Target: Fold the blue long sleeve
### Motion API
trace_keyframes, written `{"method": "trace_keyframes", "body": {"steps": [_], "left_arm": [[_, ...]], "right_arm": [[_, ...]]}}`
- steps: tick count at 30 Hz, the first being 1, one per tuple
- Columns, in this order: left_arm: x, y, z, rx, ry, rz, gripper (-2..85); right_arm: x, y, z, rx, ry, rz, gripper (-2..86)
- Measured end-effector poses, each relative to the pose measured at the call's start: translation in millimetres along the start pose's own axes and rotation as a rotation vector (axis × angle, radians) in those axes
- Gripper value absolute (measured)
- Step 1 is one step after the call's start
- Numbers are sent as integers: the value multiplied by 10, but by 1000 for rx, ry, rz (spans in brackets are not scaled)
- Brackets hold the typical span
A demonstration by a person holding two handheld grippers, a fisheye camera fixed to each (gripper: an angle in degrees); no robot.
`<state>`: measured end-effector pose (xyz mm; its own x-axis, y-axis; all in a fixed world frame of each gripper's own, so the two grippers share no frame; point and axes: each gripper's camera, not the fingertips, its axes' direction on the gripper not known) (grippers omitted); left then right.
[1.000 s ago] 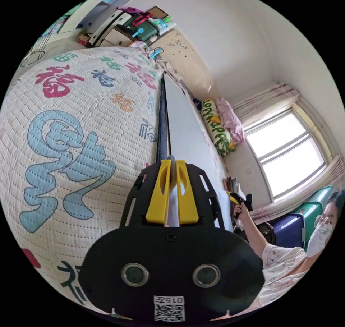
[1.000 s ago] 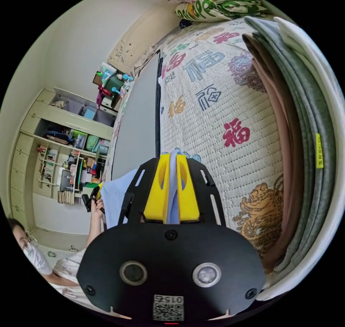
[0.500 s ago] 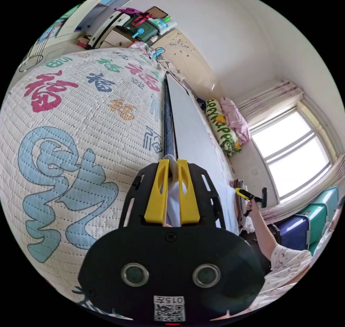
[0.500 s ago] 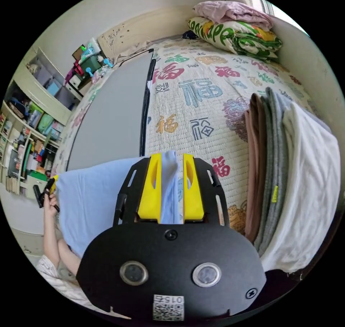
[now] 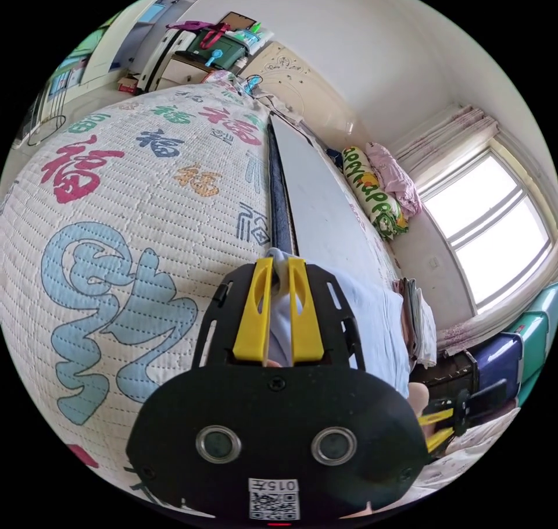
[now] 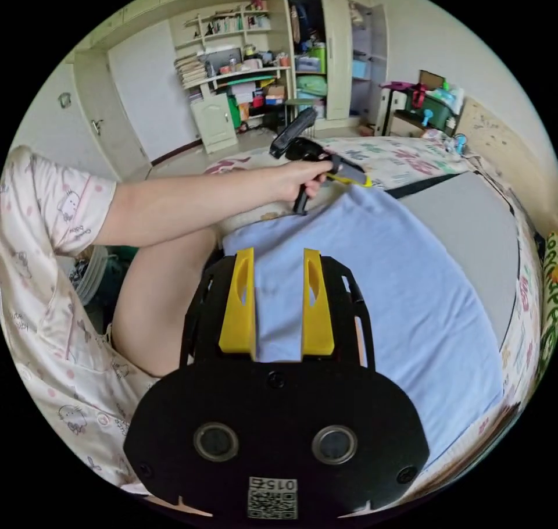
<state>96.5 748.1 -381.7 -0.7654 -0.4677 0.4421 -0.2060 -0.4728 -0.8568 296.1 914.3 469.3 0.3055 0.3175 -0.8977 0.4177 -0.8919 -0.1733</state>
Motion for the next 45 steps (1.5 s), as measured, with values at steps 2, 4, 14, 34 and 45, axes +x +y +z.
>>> {"method": "trace_keyframes", "body": {"steps": [2, 4, 14, 34, 45], "left_arm": [[159, -49, -49, -1, -3, 23, 18], [288, -95, -89, 1, -7, 42, 10], [1259, -391, -67, -71, -244, 223, 7], [5048, 37, -380, 72, 17, 794, 60], [7354, -474, 2065, -231, 70, 939, 120]], "right_arm": [[-161, 90, 364, -59, -13, -35, 121], [-209, 203, 601, -134, 9, -63, 102], [-138, 972, 837, -121, 8, -29, 49], [544, 4155, -1121, 214, 745, 728, 97], [1482, 5245, -1169, 185, 473, 1186, 134]]}}
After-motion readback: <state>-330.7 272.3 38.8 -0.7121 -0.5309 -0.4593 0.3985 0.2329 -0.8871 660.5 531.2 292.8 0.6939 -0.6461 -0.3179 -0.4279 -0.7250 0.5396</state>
